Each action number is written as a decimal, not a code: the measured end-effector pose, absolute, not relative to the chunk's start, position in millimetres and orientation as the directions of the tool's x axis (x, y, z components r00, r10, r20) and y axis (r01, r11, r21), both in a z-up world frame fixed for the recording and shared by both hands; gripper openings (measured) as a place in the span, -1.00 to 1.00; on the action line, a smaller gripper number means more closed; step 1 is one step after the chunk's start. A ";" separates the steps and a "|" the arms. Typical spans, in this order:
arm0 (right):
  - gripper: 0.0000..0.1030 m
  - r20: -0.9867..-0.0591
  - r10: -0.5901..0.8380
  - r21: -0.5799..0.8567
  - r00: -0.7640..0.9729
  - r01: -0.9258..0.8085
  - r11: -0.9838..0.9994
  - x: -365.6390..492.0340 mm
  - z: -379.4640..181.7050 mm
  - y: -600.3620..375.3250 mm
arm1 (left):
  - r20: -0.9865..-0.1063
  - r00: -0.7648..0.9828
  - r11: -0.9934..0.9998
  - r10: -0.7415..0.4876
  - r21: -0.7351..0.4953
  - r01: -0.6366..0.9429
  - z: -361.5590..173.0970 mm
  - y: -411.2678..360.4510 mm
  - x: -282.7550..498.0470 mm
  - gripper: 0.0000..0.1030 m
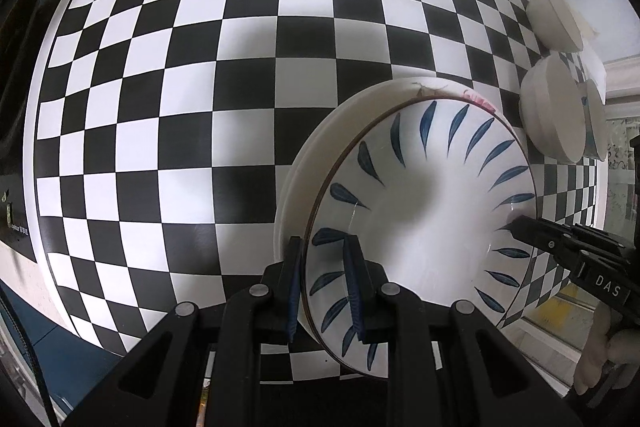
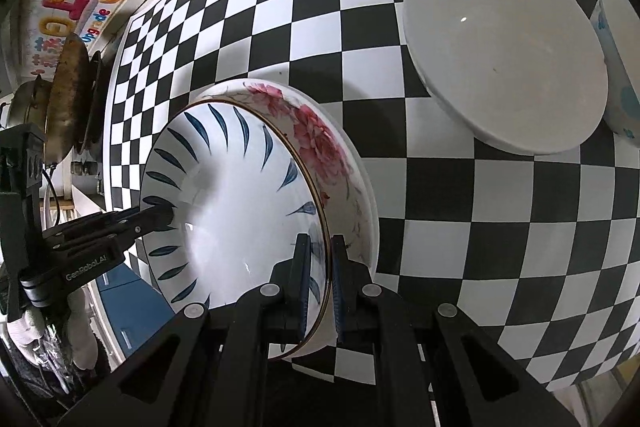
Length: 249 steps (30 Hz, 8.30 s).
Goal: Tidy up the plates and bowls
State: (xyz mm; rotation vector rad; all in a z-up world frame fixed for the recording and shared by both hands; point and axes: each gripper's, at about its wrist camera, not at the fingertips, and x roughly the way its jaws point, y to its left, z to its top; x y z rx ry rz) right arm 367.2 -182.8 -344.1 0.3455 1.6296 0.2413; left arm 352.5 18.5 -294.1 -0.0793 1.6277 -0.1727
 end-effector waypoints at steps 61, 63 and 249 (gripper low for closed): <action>-0.65 -0.950 0.253 0.247 0.182 -0.060 0.967 298.5 -210.7 -155.2 | -0.965 0.254 0.997 -0.070 -0.063 0.034 -175.0 -3.6 275.2 -0.63; -0.65 -0.944 0.255 0.248 0.211 -0.060 0.967 286.5 -192.6 -152.1 | -0.956 0.282 0.996 -0.082 -0.071 0.049 -158.3 -1.2 262.4 -0.62; -0.75 -0.954 0.293 0.291 0.062 0.413 0.863 293.6 -291.2 -388.3 | -0.952 -0.238 0.860 -0.192 -0.280 0.427 -273.2 -256.9 348.9 -0.66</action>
